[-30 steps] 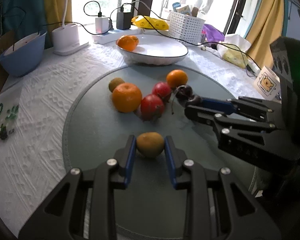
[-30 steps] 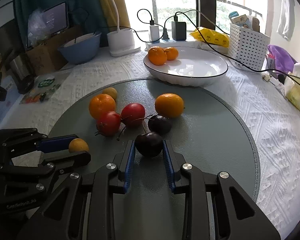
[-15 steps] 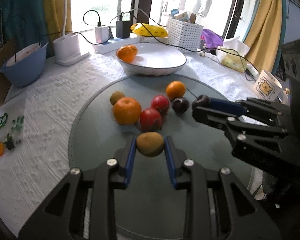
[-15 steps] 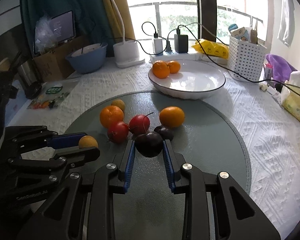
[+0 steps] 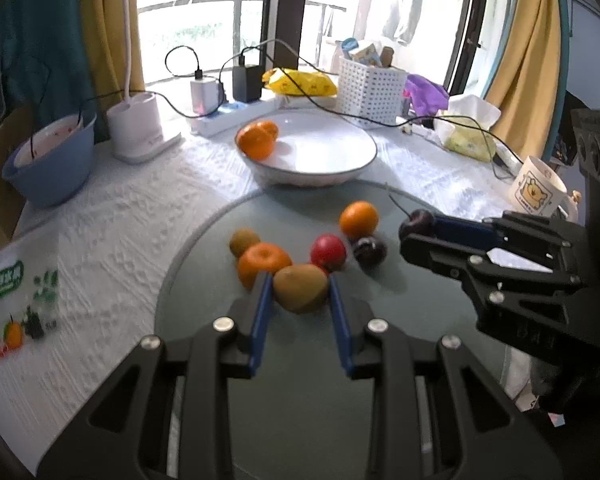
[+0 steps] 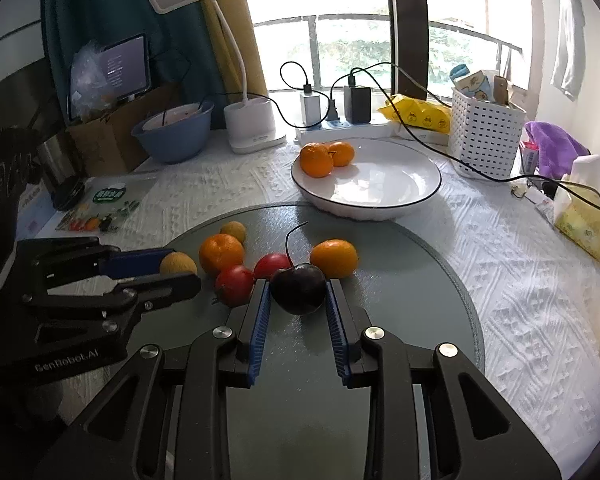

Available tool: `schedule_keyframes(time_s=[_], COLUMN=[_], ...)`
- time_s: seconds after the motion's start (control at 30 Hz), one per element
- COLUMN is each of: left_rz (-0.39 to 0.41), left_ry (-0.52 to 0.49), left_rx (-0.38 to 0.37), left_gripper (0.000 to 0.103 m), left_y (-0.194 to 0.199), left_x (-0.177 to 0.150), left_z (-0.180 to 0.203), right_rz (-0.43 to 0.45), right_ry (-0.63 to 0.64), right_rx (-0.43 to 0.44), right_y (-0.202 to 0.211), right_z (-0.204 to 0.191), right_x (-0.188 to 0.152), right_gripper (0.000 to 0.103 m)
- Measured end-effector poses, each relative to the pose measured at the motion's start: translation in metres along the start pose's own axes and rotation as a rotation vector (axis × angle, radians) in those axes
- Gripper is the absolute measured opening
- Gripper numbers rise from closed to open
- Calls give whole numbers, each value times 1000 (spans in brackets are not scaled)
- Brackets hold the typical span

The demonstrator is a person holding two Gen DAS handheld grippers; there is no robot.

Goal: Organize fruits
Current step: 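Carry the kiwi and the dark cherry over the white plate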

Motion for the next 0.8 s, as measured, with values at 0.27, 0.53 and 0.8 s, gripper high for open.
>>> schedule_keyframes(time_s=[0.27, 0.53, 0.8], left_rz=[26, 36, 44], left_ry=[-23, -40, -52], left_rx=[7, 12, 2], left_gripper=[30, 30, 30], left_y=[-8, -21, -36], left_x=[22, 43, 64], left_z=[-3, -4, -4], right_rz=[15, 27, 37], right_ry=[-5, -14, -25], right_rx=[-18, -26, -29], right_y=[-3, -10, -21], right_z=[13, 30, 47], right_x=[13, 28, 41], right_gripper=[30, 30, 30])
Point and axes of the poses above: each gripper's, at about its wrist camera, not at the fingertips, and y roughly against the way its jaws point, z to its right, x to its top, the point moved 1 cm from there along -y, roughly the way its jaws point, and after that the axes turned 6 degrees about x, right-handed, at the moved point
